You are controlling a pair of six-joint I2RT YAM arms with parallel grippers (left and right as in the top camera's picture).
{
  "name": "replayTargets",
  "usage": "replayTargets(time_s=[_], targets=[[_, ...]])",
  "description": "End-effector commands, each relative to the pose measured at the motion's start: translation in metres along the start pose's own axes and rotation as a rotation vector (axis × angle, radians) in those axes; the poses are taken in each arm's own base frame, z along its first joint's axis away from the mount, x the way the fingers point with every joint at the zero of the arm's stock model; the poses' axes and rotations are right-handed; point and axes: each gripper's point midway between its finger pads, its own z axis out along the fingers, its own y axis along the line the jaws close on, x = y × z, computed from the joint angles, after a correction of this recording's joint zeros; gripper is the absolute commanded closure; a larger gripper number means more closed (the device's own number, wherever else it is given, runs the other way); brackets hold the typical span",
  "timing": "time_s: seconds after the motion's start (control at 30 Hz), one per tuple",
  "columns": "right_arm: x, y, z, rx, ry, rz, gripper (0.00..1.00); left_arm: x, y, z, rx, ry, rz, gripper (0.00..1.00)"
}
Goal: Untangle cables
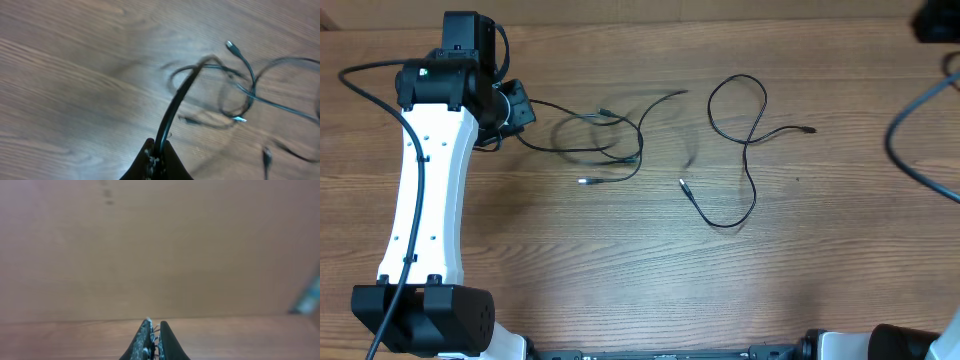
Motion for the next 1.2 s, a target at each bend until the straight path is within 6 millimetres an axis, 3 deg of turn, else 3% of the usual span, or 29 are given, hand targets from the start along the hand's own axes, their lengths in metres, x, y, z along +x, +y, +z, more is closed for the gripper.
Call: replayTargets(time_s=[0.0, 0.1, 0.2, 0.4, 0.43, 0.47, 0.53, 0.63, 0.9, 1.17], targets=[[-0.029, 0.006, -0.054, -0.042, -0.115, -0.013, 0.96, -0.009, 0.011, 0.000, -0.058, -0.051, -0.021, 0.96], [-0.025, 0.009, -0.060, -0.076, -0.103, -0.008, 0.96, -0.009, -0.010, -0.004, 0.062, -0.042, -0.009, 0.96], [-0.003, 0.008, -0.047, -0.086, -0.010, 0.027, 0.96, -0.007, -0.056, -0.025, 0.332, -0.020, 0.008, 0.96], [0.046, 0.033, -0.015, -0.254, 0.210, 0.109, 0.96, -0.012, -0.129, -0.101, 0.846, -0.009, 0.033, 0.96], [0.059, 0.045, -0.007, -0.314, 0.266, 0.119, 0.92, -0.012, -0.141, -0.120, 0.951, 0.021, 0.000, 0.96], [0.066, 0.050, -0.002, -0.336, 0.298, 0.126, 0.79, -0.013, -0.147, -0.130, 1.005, 0.042, -0.018, 0.96], [0.081, 0.062, 0.008, -0.376, 0.352, 0.102, 0.60, -0.012, -0.157, -0.148, 1.106, 0.103, -0.056, 0.96], [0.103, 0.086, 0.017, -0.471, 0.413, -0.035, 0.43, -0.011, -0.166, -0.171, 1.215, 0.202, -0.114, 0.96], [0.156, 0.152, 0.013, -0.746, 0.472, -0.421, 0.42, -0.024, -0.182, -0.243, 1.462, 0.251, -0.049, 0.96], [0.210, 0.180, 0.026, -0.865, 0.543, -0.524, 0.43, -0.043, -0.185, -0.307, 1.627, 0.165, -0.070, 0.96]])
